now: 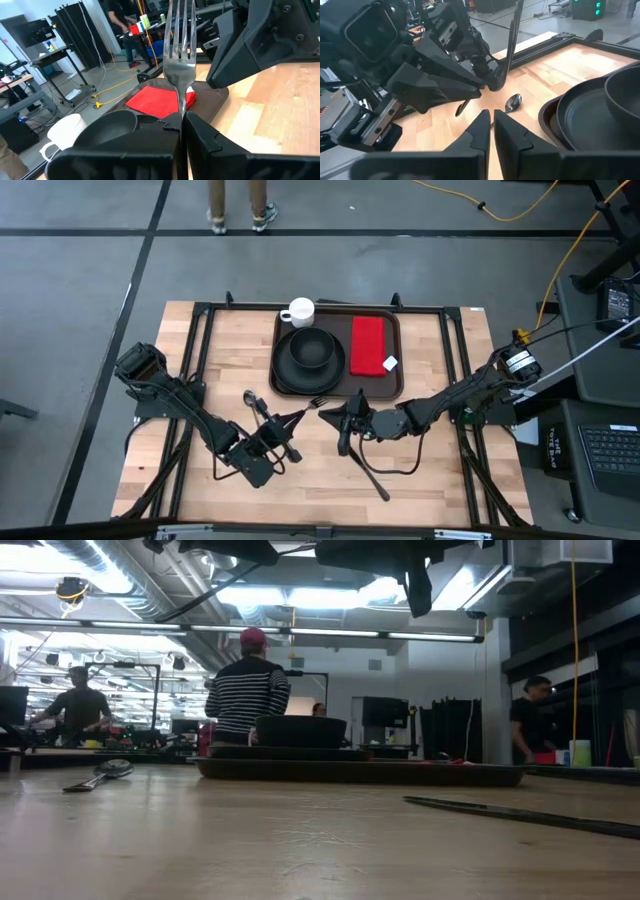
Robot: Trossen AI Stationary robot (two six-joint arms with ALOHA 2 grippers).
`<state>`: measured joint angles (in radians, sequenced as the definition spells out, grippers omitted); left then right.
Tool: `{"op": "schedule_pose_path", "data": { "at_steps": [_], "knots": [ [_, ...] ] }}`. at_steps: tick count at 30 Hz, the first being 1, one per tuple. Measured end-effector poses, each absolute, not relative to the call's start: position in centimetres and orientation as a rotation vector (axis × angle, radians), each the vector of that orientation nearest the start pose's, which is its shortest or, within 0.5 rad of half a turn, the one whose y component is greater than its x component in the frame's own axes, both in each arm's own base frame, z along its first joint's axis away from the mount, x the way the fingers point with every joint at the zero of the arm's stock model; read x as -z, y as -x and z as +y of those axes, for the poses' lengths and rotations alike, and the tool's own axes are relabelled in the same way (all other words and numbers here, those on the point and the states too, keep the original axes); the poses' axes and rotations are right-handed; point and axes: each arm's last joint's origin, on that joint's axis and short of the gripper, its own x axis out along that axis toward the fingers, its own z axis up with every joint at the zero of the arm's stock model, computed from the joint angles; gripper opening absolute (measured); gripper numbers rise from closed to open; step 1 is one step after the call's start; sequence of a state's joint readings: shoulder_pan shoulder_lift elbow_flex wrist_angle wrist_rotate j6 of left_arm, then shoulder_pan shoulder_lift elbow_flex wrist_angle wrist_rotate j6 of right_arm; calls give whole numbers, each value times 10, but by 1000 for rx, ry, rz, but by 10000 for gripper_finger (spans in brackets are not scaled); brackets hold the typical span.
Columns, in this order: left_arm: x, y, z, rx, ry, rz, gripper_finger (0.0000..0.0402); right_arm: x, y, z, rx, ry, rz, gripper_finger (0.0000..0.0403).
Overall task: Set up tray
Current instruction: Put the black fork on the red napkin on the brown serving tray
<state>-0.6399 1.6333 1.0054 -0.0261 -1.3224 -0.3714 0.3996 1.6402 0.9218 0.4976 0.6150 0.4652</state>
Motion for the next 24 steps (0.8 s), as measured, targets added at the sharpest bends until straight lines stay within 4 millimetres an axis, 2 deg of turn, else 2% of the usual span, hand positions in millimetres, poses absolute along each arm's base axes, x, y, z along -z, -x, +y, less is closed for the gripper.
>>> {"op": "schedule_pose_path", "data": {
  "at_steps": [4,16,24],
  "knots": [
    [-226,-281,-174,-706,-200,240,4,-231,-330,123,214,-354,151,32],
    [-226,-281,-174,-707,-200,240,5,-233,-331,121,243,-361,120,173],
    [-226,-281,-174,-706,-200,240,5,-240,-336,111,260,-350,55,212]
  ]
}}
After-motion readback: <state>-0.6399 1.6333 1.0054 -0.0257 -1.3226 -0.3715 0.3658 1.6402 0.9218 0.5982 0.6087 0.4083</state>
